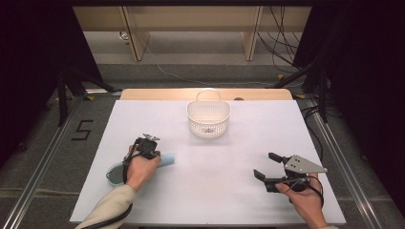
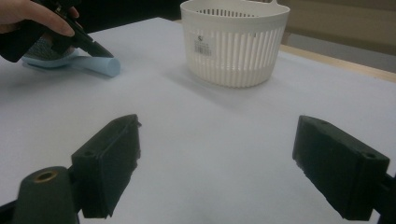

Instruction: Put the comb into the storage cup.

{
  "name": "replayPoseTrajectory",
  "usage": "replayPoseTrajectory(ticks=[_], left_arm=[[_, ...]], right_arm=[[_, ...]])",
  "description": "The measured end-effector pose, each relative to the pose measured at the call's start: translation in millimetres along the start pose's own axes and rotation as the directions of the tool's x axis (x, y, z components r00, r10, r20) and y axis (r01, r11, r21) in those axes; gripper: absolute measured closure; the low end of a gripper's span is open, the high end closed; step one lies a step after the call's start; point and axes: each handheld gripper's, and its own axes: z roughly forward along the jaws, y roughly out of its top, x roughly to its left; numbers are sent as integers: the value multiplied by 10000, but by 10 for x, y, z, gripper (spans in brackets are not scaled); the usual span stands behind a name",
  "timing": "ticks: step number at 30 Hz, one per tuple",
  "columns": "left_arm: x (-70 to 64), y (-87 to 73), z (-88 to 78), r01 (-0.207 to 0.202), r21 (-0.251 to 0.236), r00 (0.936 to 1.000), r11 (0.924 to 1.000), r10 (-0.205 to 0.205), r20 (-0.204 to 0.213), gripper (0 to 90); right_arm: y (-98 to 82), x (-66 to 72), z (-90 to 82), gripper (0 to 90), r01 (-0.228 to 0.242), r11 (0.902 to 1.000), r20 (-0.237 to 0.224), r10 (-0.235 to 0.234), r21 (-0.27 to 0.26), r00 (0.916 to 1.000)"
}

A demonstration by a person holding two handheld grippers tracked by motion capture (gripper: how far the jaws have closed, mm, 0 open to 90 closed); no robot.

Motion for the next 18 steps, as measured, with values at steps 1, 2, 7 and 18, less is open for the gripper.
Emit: replayPoseTrajectory(ticks=[1,2,7,18], left_arm=[[-22,-14,-19,-81,85,10000,9999,81,-30,900],[-22,-14,-19,-81,85,10000,9999,81,-30,900],[-92,-72,-81,-468,263,9989,9986,466,55,900],[-209,-337,-306,-1127,521,9913,9923,1087,740,900]], right_arm=[[-1,-2,1,157,9,10000,1,-9,-1,10000],[-1,-2,1,157,9,10000,1,-9,-1,10000],[0,0,0,157,3,10000,-13,-3,11,10000],[0,2,1,157,6,10000,-21,-6,27,10000]])
